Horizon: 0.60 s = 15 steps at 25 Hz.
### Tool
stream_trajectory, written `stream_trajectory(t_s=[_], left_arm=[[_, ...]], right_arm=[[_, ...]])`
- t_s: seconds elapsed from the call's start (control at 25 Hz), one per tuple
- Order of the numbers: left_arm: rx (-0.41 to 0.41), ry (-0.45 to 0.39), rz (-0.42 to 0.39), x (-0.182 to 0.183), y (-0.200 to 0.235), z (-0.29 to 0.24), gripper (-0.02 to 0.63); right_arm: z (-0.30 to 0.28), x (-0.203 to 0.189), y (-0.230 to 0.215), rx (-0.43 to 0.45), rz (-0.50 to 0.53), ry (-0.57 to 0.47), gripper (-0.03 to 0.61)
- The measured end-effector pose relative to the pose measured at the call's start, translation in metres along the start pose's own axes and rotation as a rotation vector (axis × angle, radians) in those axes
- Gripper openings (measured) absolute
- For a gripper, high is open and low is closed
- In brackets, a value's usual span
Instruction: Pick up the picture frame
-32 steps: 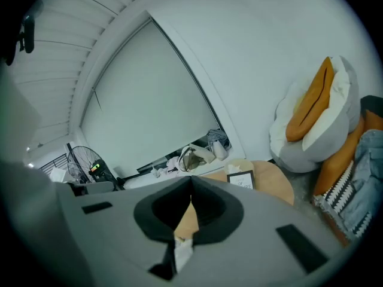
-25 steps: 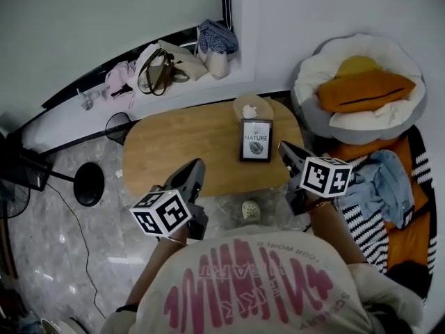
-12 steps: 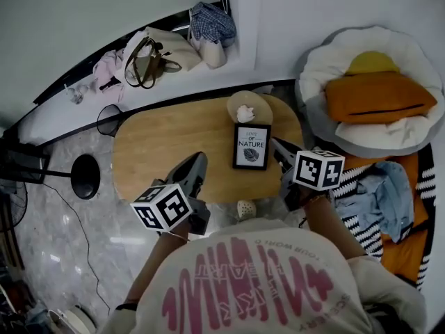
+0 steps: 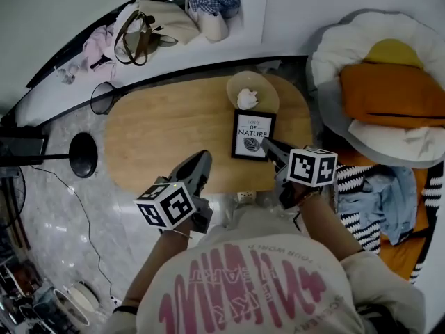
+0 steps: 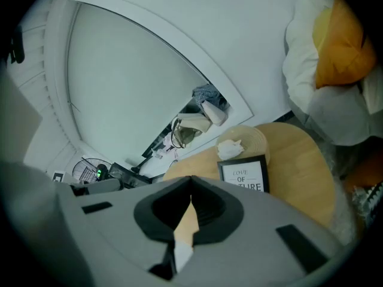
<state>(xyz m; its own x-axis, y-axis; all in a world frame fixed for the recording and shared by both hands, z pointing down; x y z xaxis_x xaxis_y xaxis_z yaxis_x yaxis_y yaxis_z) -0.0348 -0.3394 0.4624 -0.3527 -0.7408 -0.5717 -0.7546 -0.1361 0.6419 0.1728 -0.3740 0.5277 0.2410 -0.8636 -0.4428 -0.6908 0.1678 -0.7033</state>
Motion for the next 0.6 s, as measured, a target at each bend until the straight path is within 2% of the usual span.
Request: stream_trajectory(t_s=[0.2,0.48,0.6], left_arm=[[0.07,0.071,0.038,-0.025,0.02,-0.007,0.003],[0.144,0.174,0.087,-0.066,0.047,-0.011,0.003],[0.151,0.208,0.112,-0.079,0.058,-0.014,0.003]], right_arm=[[-0.025,-0.027,-0.034,-0.004,-0.094,0.079,0.006],[-0.05,-0.053,-0.074,-0.039,-0.152,0.15,0.006],[-0.06,-0.061,-0.089,-0.056,-0.188,0.173,0.006]])
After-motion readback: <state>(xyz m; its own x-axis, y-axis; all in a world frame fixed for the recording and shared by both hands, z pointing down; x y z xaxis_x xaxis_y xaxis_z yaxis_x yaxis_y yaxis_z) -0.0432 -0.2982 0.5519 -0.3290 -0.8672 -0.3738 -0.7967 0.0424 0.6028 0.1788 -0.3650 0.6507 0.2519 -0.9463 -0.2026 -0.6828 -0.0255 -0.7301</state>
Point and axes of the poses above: the fingertips, and each gripper's own axes: z backward along the fingers, y to its left, x out of its top, the point moved 5 cm from there along z, backward along the fingers, and after that the axes turned 1 degree about z, right-handed, at the moved point
